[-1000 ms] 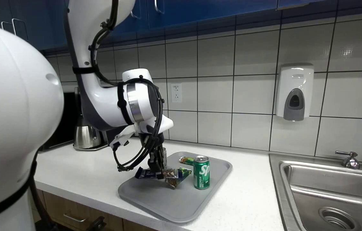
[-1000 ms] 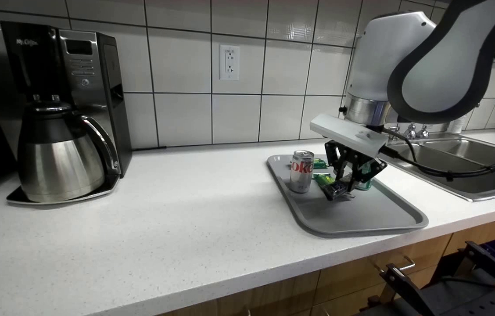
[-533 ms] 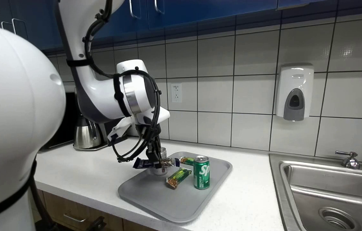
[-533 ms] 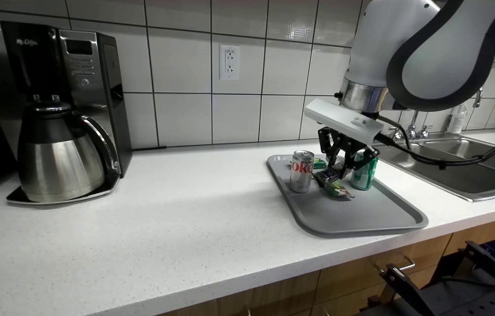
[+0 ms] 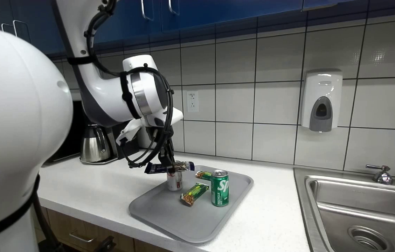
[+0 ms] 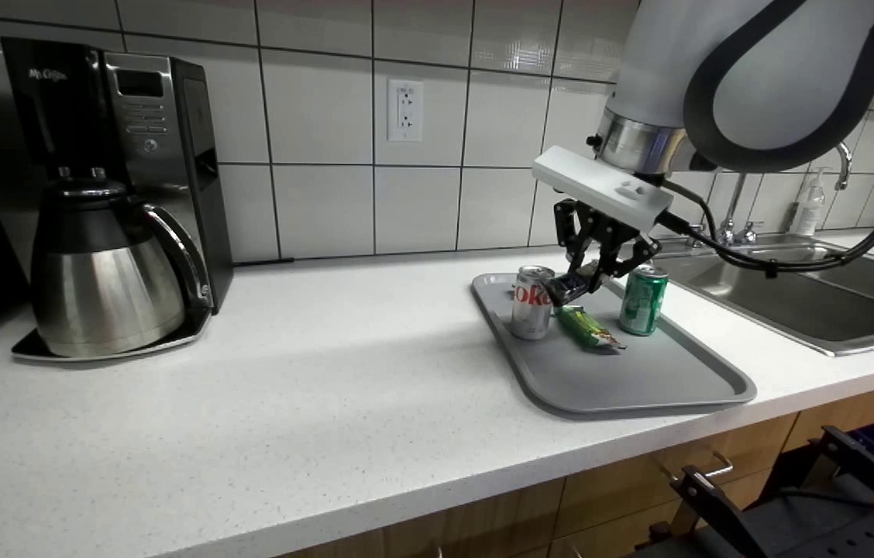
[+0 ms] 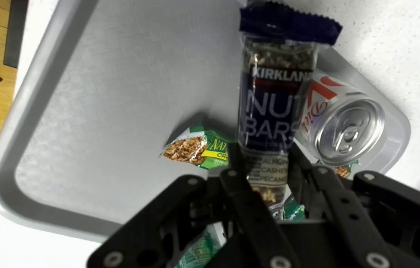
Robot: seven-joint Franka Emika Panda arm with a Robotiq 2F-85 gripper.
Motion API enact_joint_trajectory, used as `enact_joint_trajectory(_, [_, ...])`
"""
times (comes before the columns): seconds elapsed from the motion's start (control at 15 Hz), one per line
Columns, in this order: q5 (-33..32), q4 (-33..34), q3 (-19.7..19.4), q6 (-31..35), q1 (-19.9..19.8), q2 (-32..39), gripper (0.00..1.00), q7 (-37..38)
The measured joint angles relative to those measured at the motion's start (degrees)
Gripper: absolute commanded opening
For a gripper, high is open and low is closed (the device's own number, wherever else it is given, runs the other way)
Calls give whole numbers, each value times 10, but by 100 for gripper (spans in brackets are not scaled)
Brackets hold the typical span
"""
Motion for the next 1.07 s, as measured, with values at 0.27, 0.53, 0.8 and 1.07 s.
enact_joint_trajectory(0.27, [-3,0,1,-1,1,-19,8,-2])
enact_joint_trajectory(0.53, [-7,0,2,-3,2,-33,8,-6])
enact_joint_trajectory(0.8, [-7,4,6,-3,10,-38,8,-20])
enact_joint_trajectory(1.07, [-7,15,8,-3,26,-38,8,-41])
